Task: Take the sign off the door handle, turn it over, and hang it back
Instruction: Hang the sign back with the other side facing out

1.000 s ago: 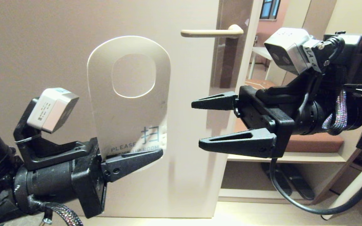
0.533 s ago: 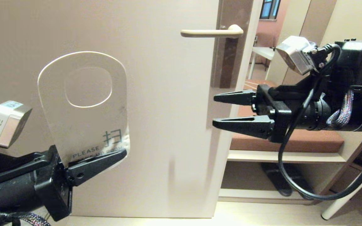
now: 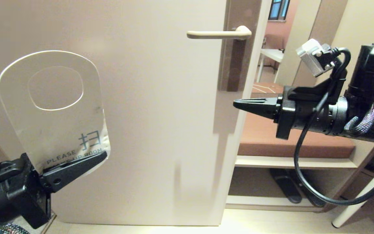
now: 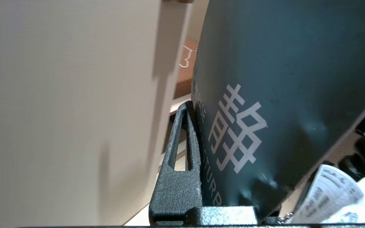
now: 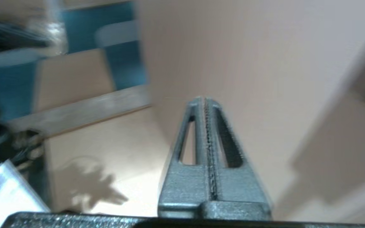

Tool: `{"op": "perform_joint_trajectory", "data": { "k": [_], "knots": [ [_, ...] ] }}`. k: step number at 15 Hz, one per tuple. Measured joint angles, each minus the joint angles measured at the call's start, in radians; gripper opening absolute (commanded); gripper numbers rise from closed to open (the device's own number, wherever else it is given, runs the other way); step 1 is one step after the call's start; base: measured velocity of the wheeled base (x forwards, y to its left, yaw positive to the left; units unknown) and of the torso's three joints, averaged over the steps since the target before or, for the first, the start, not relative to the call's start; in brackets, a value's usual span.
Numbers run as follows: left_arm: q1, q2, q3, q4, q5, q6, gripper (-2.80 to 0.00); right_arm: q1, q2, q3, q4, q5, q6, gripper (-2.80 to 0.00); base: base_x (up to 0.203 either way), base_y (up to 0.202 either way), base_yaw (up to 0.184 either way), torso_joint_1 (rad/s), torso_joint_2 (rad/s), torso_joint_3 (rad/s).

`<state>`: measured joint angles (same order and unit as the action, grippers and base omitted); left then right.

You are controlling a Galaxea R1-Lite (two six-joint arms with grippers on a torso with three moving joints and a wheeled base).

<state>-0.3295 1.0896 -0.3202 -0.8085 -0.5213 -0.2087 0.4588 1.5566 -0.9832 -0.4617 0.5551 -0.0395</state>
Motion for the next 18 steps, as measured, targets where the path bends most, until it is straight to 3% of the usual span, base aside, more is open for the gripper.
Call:
{"op": "perform_joint_trajectory", "data": {
  "k": [3,6,12,14,18],
  "knots": [
    [0.023,0.024,-0.003,-0.001,0.017,0.019,-2.80,-0.029,-0.005,0.014,-0.001,-0.132,-0.007,-2.80,0.000,0.000,0.000,0.000,0.00,0.000],
    [0.033,0.066,-0.018,-0.001,0.079,0.057,-2.80,-0.070,-0.019,0.074,-0.016,-0.271,-0.010,-2.80,0.000,0.000,0.000,0.000,0.00,0.000],
    [0.032,0.162,-0.101,-0.003,0.118,0.095,-2.80,-0.240,-0.079,0.254,-0.140,-0.516,-0.033,-2.80,0.000,0.000,0.000,0.000,0.00,0.000],
    [0.032,0.188,-0.103,-0.006,0.121,0.137,-2.80,-0.311,-0.121,0.337,-0.141,-0.560,-0.035,-2.80,0.000,0.000,0.000,0.000,0.00,0.000],
    [0.033,0.218,-0.101,-0.006,0.126,0.197,-2.80,-0.407,-0.261,0.535,-0.139,-0.574,-0.035,-2.80,0.000,0.000,0.000,0.000,0.00,0.000]
  ]
}}
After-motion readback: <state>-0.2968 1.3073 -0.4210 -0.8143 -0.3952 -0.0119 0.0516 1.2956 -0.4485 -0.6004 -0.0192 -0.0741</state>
